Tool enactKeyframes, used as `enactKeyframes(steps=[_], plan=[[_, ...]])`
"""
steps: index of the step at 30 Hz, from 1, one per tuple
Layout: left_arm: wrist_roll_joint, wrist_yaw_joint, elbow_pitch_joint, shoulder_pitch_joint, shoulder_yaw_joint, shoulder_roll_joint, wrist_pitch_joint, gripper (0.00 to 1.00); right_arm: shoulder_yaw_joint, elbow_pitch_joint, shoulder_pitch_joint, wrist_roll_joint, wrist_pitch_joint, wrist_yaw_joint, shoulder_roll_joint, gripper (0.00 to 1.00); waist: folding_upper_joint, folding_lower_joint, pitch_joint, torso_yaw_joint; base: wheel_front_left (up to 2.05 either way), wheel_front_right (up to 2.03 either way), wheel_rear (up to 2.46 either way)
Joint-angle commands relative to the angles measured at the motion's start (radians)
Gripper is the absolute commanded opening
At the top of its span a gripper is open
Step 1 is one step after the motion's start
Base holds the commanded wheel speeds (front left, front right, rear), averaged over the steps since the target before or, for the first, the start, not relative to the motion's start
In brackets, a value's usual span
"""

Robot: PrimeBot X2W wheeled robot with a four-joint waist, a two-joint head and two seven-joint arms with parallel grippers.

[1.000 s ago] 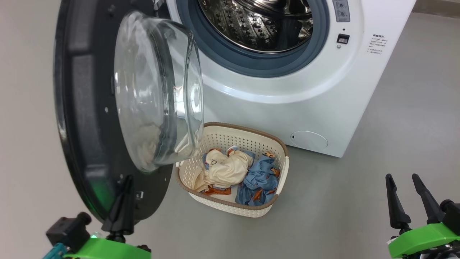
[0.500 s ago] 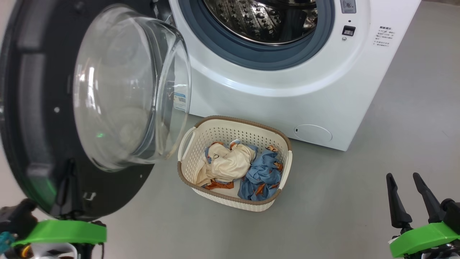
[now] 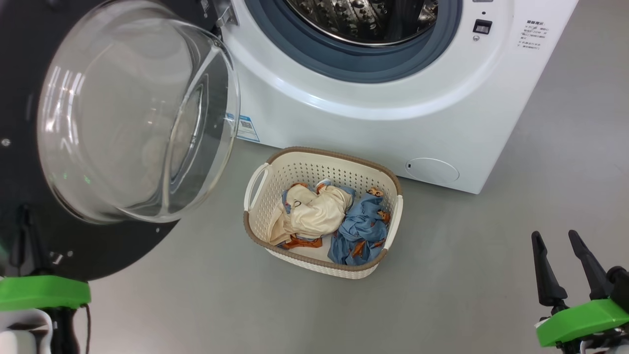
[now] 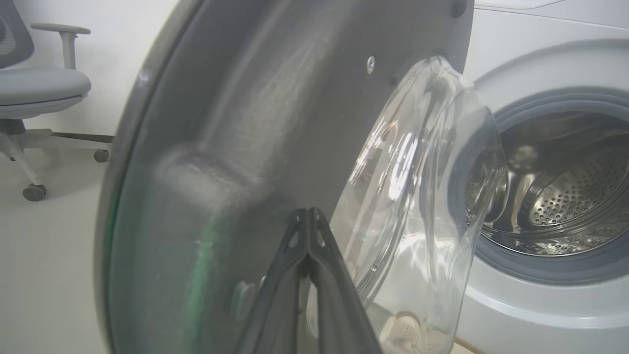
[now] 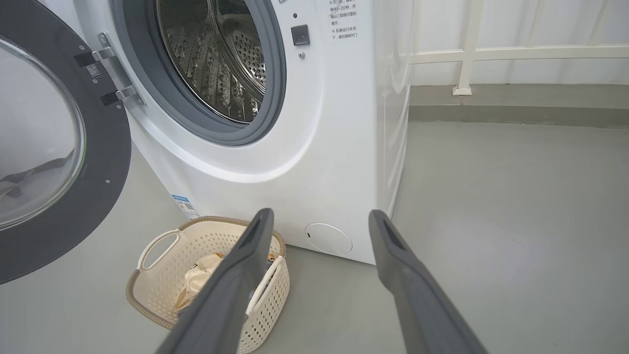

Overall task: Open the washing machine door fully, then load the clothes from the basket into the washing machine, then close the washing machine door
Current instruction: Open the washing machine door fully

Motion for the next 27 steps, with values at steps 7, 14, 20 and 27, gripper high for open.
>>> enactKeyframes(steps=[7,14,20,27], plan=[[0.049,-0.02,0.075,-0.111,0.144,0.087,-0.006,0.0,0.032,-0.029,-0.042,0.001,-0.013,0.001,-0.026,1.0,0.0,0.0,0.03,-0.004,0.0,0.0,0.0],[0.096,-0.051,0.174,-0.195,0.22,0.128,-0.006,0.0,0.043,-0.035,-0.068,-0.002,-0.013,0.001,-0.038,1.0,0.0,0.0,0.075,-0.014,0.0,0.0,0.0],[0.13,-0.064,0.263,-0.269,0.278,0.163,-0.006,0.0,0.044,-0.04,-0.092,-0.008,-0.013,0.001,-0.046,1.0,0.0,0.0,0.121,-0.025,0.0,0.0,0.0],[0.155,-0.072,0.328,-0.347,0.35,0.204,-0.006,0.0,0.046,-0.049,-0.123,-0.014,-0.013,0.001,-0.058,1.0,0.0,0.0,0.181,-0.039,0.0,0.0,0.0]])
